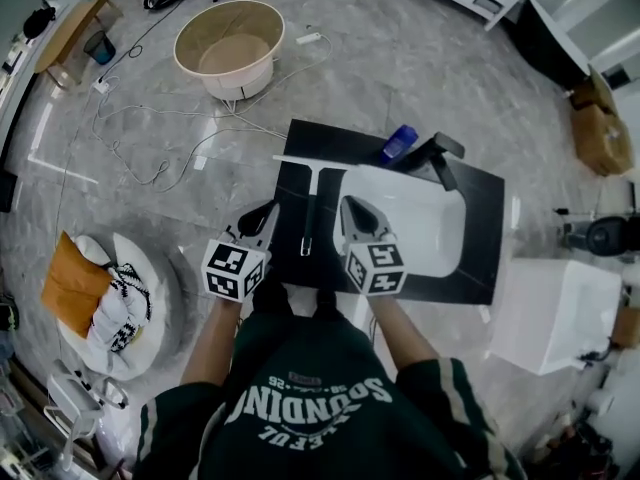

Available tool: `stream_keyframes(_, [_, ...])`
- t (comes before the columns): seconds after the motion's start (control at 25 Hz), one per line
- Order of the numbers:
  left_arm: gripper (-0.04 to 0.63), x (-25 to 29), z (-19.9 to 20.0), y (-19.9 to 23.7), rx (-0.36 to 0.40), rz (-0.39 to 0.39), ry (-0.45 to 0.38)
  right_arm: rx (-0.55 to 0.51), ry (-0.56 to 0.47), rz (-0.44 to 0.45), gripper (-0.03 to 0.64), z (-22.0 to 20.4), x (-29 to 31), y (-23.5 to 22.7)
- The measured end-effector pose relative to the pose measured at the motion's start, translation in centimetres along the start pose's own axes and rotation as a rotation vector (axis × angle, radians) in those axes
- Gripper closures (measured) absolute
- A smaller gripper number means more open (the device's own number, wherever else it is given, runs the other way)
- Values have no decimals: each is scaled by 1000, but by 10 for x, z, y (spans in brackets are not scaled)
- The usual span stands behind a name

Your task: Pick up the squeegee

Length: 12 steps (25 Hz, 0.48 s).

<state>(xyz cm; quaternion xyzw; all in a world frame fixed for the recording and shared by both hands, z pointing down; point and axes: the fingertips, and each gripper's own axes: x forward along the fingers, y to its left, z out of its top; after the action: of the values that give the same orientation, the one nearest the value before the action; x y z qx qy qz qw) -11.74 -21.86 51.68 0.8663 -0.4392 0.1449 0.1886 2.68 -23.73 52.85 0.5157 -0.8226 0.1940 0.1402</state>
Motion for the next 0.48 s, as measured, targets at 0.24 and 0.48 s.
stream_keyframes(0.24, [594,17,-1,19,1,-52,30,33,25,-49,615,-6,18,0])
stream_keyframes(0.48, [594,30,-10,29,3,-101,65,36,27,-68,615,-18,24,6])
